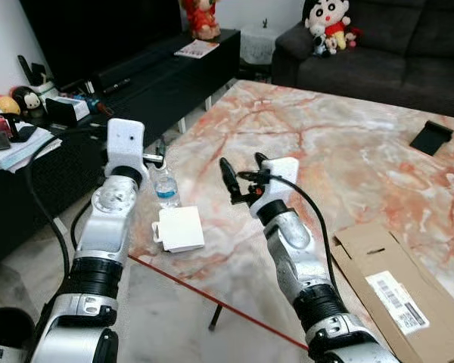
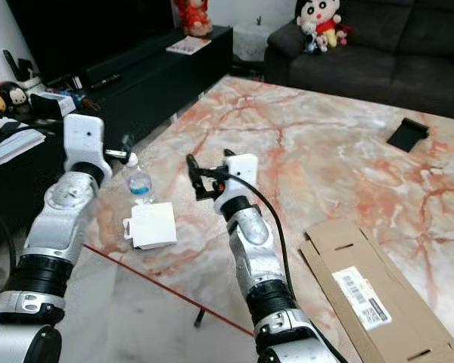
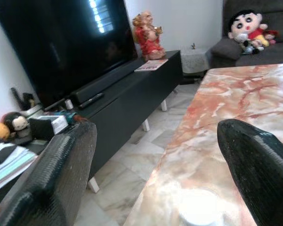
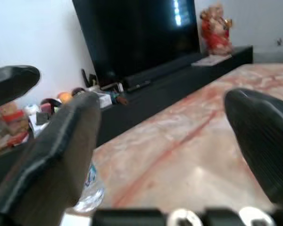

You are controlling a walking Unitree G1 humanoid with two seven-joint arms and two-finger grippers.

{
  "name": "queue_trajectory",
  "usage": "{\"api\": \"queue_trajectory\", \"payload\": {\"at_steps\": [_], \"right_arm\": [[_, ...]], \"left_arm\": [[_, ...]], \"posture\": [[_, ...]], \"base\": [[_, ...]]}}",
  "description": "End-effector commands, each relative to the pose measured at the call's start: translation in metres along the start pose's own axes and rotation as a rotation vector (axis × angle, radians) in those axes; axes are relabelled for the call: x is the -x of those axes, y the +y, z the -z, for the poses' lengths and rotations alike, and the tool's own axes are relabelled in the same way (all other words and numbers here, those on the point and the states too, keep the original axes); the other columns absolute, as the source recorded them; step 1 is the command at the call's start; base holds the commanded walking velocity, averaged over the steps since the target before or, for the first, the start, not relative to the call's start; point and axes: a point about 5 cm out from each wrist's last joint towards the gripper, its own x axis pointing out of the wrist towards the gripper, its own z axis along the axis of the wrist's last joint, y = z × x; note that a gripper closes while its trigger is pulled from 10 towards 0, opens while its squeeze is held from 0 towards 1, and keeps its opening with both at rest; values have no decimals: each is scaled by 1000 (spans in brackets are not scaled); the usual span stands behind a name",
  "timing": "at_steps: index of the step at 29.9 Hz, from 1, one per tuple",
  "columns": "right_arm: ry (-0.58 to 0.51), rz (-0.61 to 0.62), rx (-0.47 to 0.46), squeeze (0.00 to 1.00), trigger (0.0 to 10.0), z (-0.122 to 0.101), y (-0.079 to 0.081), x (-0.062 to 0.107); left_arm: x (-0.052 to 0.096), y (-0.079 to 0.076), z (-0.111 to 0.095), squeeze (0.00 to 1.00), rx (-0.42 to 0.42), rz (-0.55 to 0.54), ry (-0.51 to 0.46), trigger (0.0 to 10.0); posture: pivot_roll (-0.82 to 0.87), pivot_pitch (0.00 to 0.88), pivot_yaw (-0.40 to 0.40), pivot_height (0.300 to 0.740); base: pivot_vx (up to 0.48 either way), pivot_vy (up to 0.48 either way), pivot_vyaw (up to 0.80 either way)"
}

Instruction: Picking trash to rubbish bin

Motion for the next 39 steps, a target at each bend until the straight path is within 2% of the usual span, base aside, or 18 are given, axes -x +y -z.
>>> {"api": "queue_trajectory", "payload": {"at_steps": [1,31,39], "right_arm": [[-10,-2,-4,0,10000,-4,1,-3],[0,-5,-2,0,10000,-3,1,-4],[2,-5,-2,0,10000,-3,2,-3]], "left_arm": [[-1,-1,-6,0,-8,1,-20,10000],[-1,-1,-4,0,-14,2,-18,10000],[2,-1,-1,0,-21,0,-10,10000]], "posture": [[87,16,31,740],[87,14,30,740],[86,18,29,740]], "base": [[262,0,0],[280,0,0],[0,0,0]]}}
